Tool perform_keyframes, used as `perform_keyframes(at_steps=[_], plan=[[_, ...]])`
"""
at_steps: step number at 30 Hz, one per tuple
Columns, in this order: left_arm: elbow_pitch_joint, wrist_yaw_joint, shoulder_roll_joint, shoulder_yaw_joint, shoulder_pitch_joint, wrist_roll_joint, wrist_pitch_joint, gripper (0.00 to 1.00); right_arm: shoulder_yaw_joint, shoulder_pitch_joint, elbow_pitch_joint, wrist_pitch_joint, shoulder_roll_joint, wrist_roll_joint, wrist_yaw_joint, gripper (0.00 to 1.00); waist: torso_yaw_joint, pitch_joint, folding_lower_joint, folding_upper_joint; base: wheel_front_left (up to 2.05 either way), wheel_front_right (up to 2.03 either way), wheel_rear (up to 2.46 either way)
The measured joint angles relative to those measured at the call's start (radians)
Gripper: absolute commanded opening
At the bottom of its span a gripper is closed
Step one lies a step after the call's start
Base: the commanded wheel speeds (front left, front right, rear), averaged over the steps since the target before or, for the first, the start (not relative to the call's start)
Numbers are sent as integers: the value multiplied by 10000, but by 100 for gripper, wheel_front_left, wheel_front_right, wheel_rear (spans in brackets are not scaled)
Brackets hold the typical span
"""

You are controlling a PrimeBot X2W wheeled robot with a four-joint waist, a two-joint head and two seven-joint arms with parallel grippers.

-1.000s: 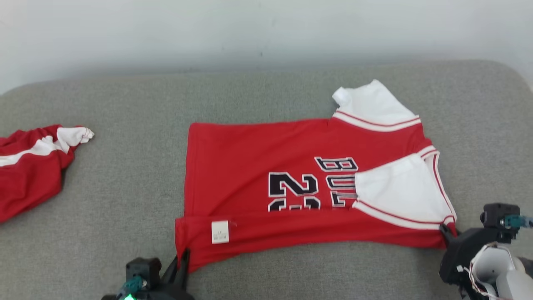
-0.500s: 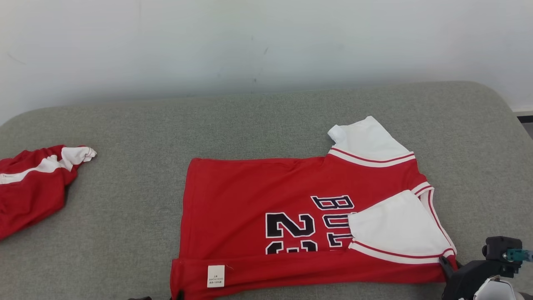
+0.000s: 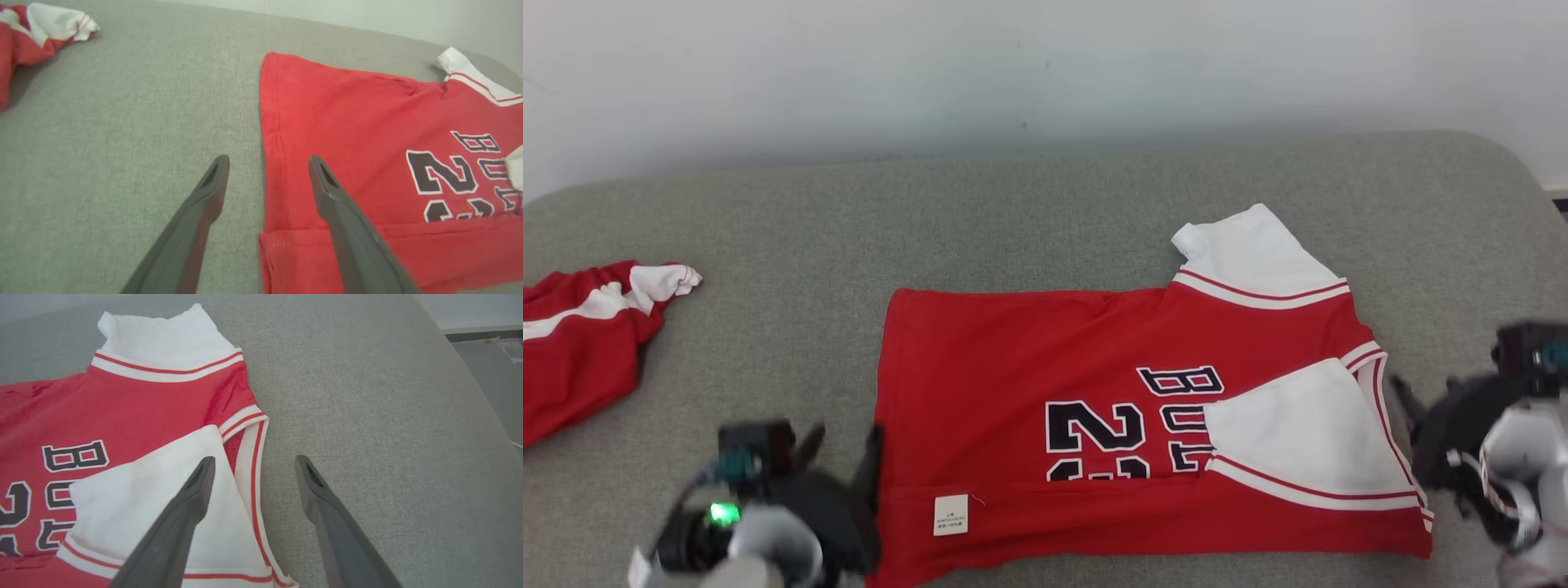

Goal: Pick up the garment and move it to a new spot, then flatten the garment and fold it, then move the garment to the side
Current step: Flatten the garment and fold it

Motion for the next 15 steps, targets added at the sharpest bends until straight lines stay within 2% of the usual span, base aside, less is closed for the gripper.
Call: perform_keyframes(at_steps=[3,9,15], plan=[[107,-8,36,125,-1207,-81,587,100,309,-1136,35,460,-113,-8,0,100,-9,243,0,0,0,0,0],[1145,-311,-44,-8,-3277,-169,1722,100,1172,-3593,746,932,-247,-25,0,100,-52,1002,2,0,0,0,0],[2061,-573,-222,-174,-4836,-50,2096,100,2345,-5502,1714,988,-746,-232,0,100,-60,1937,3,1,0,0,0]])
